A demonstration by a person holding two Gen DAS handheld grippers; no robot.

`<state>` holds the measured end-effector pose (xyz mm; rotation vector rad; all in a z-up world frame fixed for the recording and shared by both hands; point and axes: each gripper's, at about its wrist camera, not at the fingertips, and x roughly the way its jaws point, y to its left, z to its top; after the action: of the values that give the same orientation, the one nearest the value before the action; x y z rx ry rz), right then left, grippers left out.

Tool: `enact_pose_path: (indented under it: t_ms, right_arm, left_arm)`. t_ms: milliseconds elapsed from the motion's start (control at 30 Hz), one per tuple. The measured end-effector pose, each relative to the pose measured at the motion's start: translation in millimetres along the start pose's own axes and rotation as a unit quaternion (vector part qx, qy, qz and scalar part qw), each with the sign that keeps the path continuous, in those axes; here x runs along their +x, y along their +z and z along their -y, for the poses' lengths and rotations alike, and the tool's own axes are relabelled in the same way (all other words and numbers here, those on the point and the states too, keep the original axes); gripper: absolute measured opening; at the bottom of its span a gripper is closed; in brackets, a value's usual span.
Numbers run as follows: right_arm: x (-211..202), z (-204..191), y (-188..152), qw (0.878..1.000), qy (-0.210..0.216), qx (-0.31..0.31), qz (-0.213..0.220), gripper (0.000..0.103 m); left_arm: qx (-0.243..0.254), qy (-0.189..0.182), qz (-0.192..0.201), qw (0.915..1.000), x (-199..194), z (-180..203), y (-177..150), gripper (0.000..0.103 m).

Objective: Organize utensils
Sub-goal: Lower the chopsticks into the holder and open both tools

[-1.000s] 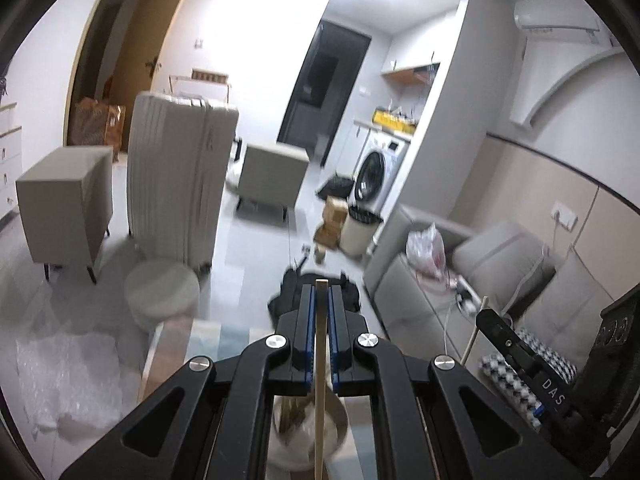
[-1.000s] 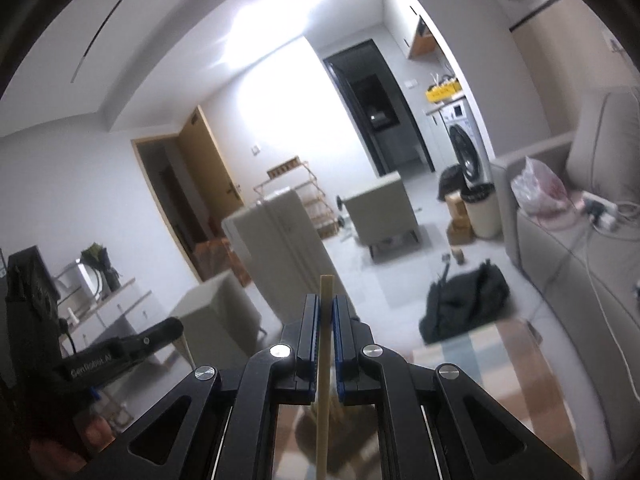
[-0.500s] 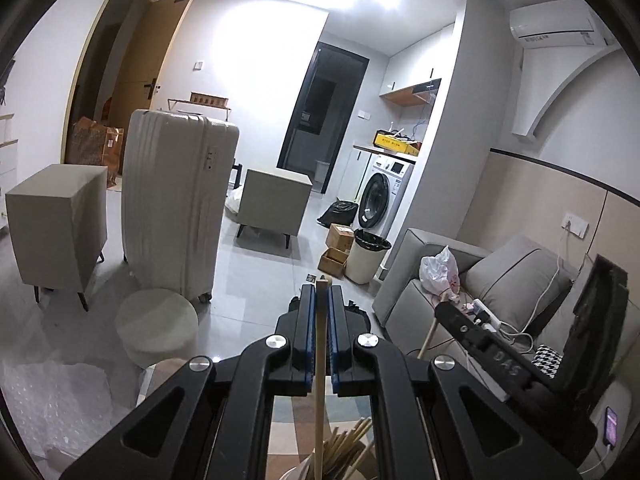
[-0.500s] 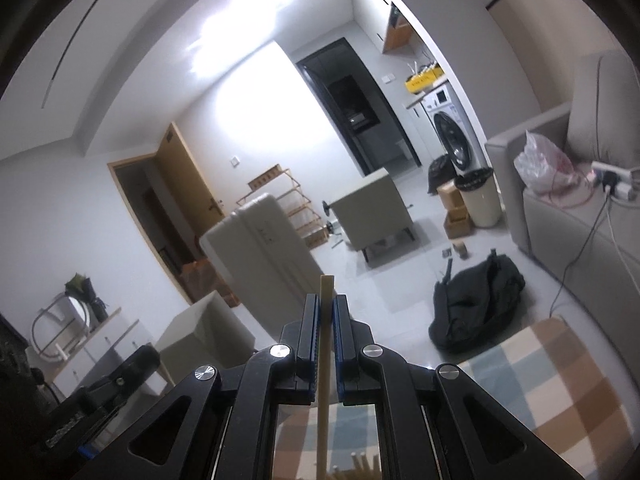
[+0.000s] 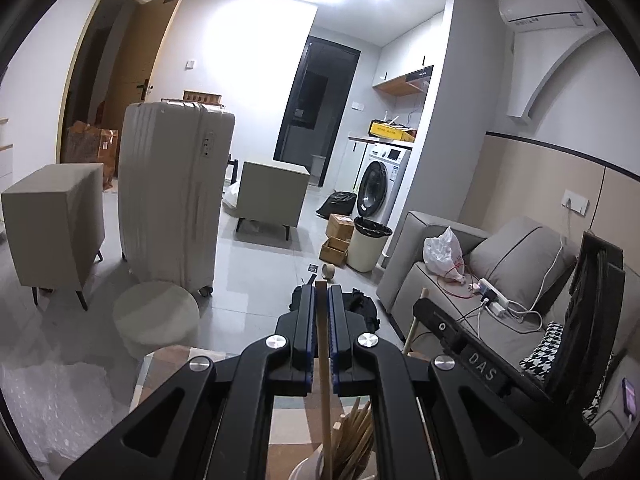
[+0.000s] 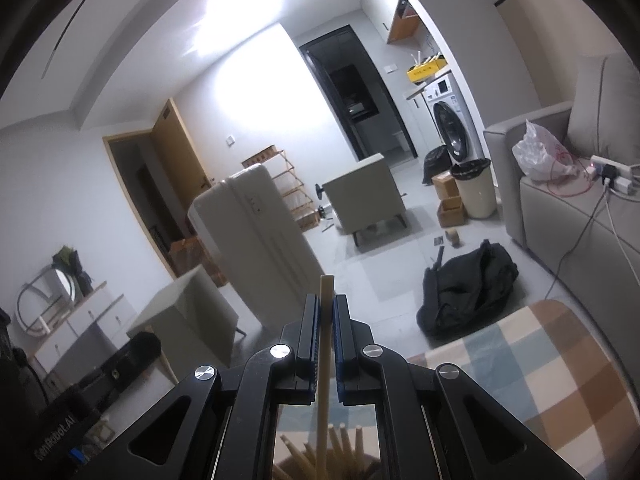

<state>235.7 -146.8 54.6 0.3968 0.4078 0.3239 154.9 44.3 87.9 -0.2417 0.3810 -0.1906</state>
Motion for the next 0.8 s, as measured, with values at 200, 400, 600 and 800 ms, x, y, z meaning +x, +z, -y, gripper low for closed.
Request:
enact_pose_path:
  t_ms: [200,400,600,800]
  right_arm:
    - [-6,-3,-13,0.999,0.008,-0.023,-0.024,0.006]
    - [-24,-8,-25,0.996,0.033,-0.061,-0.048,0.006]
    - [-38,-6,-36,0.992,0.047,-0.076,-0.085,0.006]
    - [-31,-3,-47,0.981,0.075,-0.064,-0.165,0.009]
  left_arm:
    - [0.025,-0.008,-0.009,0.9996,-8,4,-2,0.002]
    - [0.042,-0.019,-0.039,0.9982,-13,7,-9,0.002]
    - [0.047,-0.013,-0.068,0.9965,-18,8,-17,0.002]
    - [0.036,-0.037,-0.144,0.9882,-10,11,-29,0.002]
